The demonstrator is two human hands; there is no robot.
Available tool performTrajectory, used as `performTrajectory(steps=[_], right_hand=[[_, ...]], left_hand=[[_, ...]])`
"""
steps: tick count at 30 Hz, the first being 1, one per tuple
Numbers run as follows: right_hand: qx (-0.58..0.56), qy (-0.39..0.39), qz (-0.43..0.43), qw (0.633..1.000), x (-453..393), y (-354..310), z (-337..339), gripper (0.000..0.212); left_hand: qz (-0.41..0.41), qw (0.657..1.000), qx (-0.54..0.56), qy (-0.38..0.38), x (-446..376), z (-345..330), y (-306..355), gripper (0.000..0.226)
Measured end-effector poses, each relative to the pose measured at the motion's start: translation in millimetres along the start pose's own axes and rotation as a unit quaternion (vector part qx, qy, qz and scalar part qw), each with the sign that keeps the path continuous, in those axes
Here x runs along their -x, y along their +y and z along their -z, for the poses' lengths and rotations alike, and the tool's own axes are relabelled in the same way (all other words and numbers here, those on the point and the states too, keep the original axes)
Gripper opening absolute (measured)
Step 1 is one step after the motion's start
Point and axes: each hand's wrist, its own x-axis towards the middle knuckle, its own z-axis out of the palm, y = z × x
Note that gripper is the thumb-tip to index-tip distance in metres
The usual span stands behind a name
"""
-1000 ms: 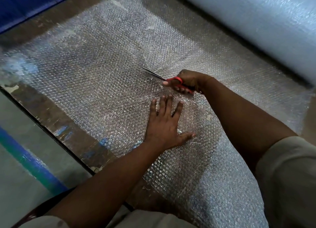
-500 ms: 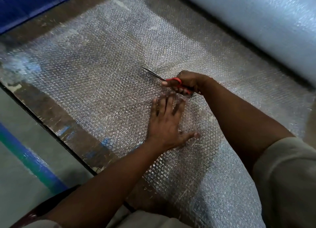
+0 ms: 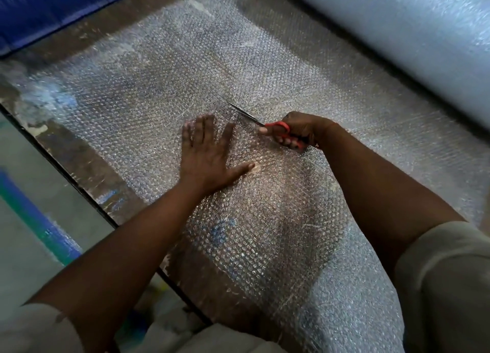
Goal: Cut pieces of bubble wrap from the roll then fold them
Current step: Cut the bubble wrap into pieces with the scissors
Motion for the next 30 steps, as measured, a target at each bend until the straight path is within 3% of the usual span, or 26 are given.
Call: performTrajectory(steps=[14, 21, 30], right_hand=[[0.027, 0.010, -0.001, 1.000, -1.2, 3.5, -0.9, 0.060], [0.040, 0.009, 0.008, 0.999, -4.5, 4.2, -3.1, 0.073], [0.032, 0.020, -0.002, 0.999, -6.4, 3.6, -1.0, 0.066]], left_hand=[[0.017, 1.000, 0.011, 0.008, 4.2, 10.4, 4.3, 0.122], [0.016, 0.999, 0.024, 0.026, 7.5, 8.3, 3.2, 0.121], [0.008, 0.999, 0.044, 0.009, 6.6, 9.3, 1.1, 0.120]])
